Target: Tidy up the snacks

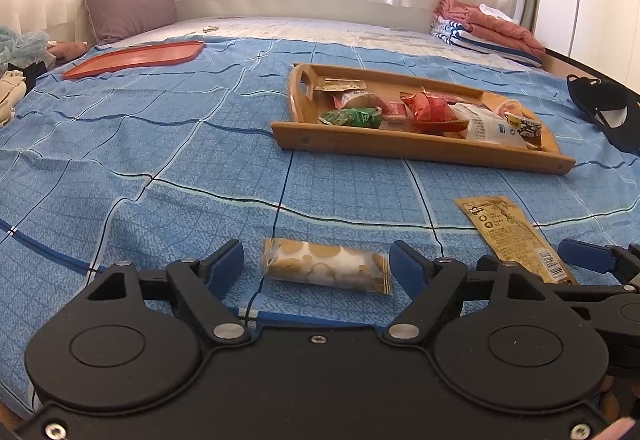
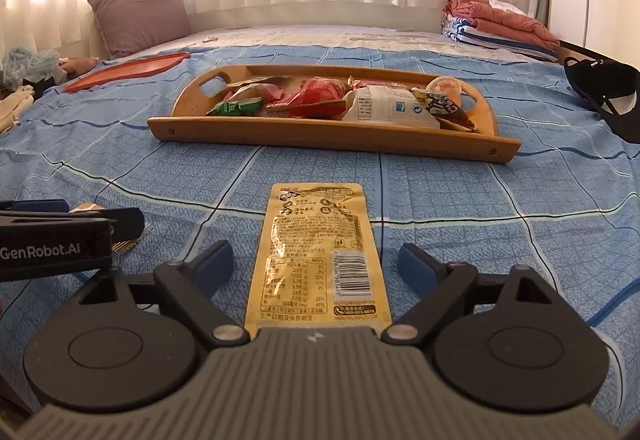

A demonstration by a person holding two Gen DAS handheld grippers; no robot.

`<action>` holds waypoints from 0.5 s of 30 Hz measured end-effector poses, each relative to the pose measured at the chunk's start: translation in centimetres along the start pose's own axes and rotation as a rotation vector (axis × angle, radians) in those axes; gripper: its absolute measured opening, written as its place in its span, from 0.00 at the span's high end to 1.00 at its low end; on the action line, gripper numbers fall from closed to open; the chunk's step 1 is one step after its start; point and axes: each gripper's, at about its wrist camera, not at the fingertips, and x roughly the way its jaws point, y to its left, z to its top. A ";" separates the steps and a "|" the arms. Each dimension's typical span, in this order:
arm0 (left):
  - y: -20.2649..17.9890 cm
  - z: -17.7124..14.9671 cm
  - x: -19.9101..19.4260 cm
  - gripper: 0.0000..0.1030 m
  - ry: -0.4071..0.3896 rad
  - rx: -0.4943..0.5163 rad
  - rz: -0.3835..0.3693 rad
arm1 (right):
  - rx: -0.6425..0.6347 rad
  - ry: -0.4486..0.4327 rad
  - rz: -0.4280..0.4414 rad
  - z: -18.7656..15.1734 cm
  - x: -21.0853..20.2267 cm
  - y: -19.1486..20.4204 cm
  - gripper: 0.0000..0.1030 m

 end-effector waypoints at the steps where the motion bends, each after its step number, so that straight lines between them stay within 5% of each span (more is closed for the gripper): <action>1: 0.1 0.0 -0.1 0.23 -0.002 0.000 -0.003 | 0.003 -0.003 -0.004 0.0 -0.1 -0.1 0.20; 9: -0.4 -0.3 0.4 0.23 0.009 0.021 0.013 | -0.006 -0.030 -0.025 -0.3 -0.8 -0.4 0.34; 12: -0.6 -0.3 0.5 0.25 0.005 0.026 0.014 | -0.004 -0.033 -0.021 -0.3 -0.8 -0.5 0.33; 15: -0.7 -0.4 0.7 0.29 0.002 0.034 0.012 | 0.008 -0.036 -0.015 -0.3 -0.6 -0.7 0.21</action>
